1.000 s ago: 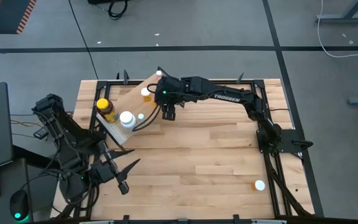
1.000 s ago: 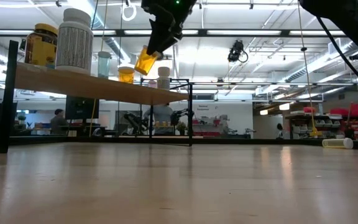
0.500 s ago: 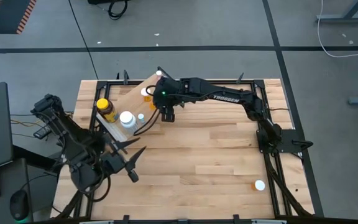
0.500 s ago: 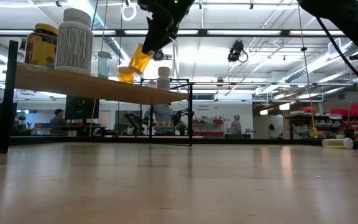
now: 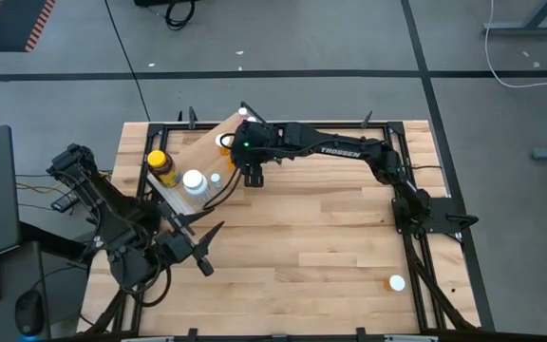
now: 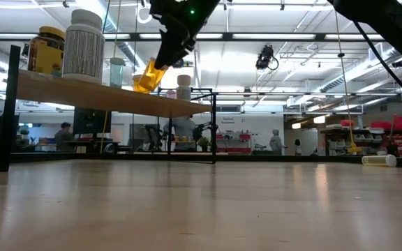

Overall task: Pick and place medicine bottles onto shelf by color
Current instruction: Put the top orange pill bottle on the shelf

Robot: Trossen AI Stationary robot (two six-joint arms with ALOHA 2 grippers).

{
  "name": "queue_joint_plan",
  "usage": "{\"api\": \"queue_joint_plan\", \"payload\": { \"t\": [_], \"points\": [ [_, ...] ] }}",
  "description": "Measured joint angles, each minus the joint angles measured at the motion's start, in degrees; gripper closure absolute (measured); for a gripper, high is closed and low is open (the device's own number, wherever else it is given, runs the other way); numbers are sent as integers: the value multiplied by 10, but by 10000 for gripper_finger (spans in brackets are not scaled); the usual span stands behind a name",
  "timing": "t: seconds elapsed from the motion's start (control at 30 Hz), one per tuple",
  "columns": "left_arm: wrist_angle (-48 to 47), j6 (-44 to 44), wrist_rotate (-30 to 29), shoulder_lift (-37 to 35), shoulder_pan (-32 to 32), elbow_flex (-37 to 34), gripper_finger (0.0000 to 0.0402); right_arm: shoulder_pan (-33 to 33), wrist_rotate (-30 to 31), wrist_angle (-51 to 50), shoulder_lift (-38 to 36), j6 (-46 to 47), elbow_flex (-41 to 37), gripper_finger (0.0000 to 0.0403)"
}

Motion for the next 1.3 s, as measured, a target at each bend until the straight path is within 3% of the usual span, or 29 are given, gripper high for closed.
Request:
{"api": "queue_joint_plan", "payload": {
  "t": [0.83,1.3],
  "points": [
    [0,-17,0,0,0,0,230,0,-27,-34,0,5,0,170],
    [0,-13,0,0,0,0,230,83,-33,-194,-36,74,1,170]
  ]
}}
